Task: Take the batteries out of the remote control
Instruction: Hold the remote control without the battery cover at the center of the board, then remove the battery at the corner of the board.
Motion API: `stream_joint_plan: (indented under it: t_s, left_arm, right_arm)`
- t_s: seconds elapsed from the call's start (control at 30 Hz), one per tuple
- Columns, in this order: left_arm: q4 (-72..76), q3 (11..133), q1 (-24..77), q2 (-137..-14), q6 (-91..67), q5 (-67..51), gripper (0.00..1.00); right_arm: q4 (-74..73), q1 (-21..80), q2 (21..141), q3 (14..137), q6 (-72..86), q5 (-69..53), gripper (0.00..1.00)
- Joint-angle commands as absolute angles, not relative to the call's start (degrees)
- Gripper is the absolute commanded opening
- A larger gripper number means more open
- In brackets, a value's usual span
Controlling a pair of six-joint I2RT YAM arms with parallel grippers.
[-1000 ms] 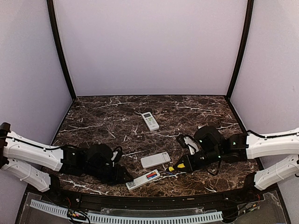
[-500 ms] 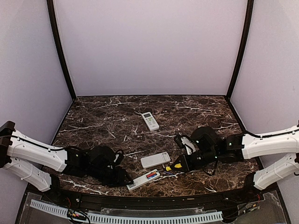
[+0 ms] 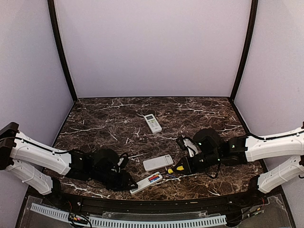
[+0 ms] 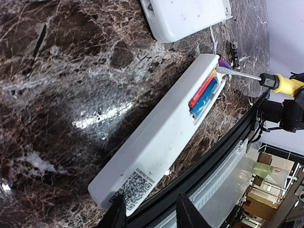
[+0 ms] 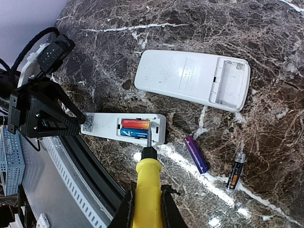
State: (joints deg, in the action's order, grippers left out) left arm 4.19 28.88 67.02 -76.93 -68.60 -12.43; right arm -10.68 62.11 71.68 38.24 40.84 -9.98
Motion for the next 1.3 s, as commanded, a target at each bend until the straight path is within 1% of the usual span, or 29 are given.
stream_joint_plan:
  t_s: [0.0,0.23,0.43,0.77,1.13,1.27]
  left_arm:
    - [-1.0,30.3,67.2,-78.5,-66.9,-12.1,0.36]
    - [-2.7,33.0,67.2,-81.4,-64.7,-12.3,0.37]
    - [-2.0,33.0,67.2,-82.4,-64.4,-12.8,0.36]
    - [-1.3,32.1,67.3,-82.9,-64.7,-12.9,0.35]
    - [-1.7,31.6,67.2,-82.2,-64.8,-12.4,0.34]
    - [-1.7,31.7,67.2,-82.2,-64.7,-12.4,0.34]
  right_arm:
    - [-10.0,62.8,72.2,39.1,41.6,-11.1,0.0]
    - [-6.6,62.9,72.4,38.2,44.4,-15.6,0.0]
    - [-3.3,62.9,70.8,36.6,49.5,-18.4,0.0]
    - [2.6,62.9,69.3,35.0,53.6,-21.7,0.0]
    - [1.6,62.9,68.0,34.6,54.1,-20.4,0.0]
    - [-1.6,62.9,67.7,35.2,53.3,-18.2,0.0]
